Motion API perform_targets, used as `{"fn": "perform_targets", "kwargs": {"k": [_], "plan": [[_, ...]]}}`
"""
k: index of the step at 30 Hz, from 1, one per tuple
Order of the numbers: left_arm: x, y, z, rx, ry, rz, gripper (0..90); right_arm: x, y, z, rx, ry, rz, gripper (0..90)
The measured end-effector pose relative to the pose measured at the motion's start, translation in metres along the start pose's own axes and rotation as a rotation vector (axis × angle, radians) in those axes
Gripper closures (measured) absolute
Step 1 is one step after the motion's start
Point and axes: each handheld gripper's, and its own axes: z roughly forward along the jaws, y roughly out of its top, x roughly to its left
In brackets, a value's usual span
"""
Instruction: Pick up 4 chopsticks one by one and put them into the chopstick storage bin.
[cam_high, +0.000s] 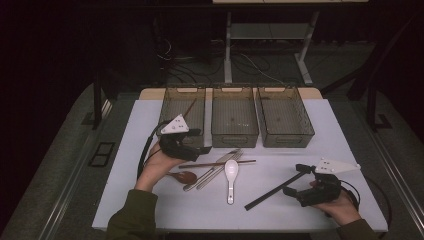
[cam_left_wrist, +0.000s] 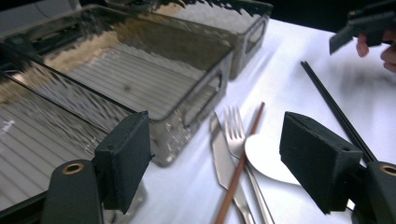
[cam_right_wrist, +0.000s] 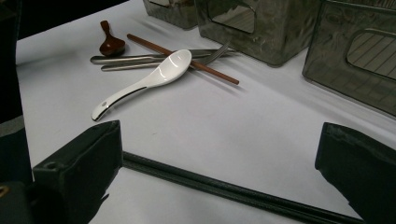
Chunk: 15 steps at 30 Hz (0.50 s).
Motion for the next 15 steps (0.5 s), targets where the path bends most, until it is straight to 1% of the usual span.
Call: {"fn": "perform_targets", "kwargs": {"k": [1, 3, 7, 10, 14, 15], "plan": [[-0.002, -0.003, 0.001, 0.011, 0.002, 0.007, 23.8, 0.000, 0.000, 0.000, 0.000, 0.000, -0.002, 1.0], [-0.005, -0.008, 0.003, 0.038, 0.020, 0.029, 24.8, 0.002, 0.000, 0.000, -0.002, 0.001, -0.006, 1.0], [-0.008, -0.013, 0.007, 0.074, 0.018, 0.045, 25.7, 0.003, 0.000, 0.000, 0.000, -0.003, -0.008, 1.0], [-0.007, -0.016, 0.011, 0.082, 0.003, 0.036, 27.8, 0.001, 0.000, 0.001, 0.001, -0.008, -0.005, 1.0], [-0.006, -0.020, 0.014, 0.101, 0.000, 0.040, 31.6, 0.000, 0.000, 0.001, 0.000, -0.010, -0.002, 1.0], [-0.007, -0.021, 0.015, 0.102, -0.004, 0.033, 32.7, 0.000, 0.000, 0.001, 0.001, -0.010, -0.002, 1.0]]}}
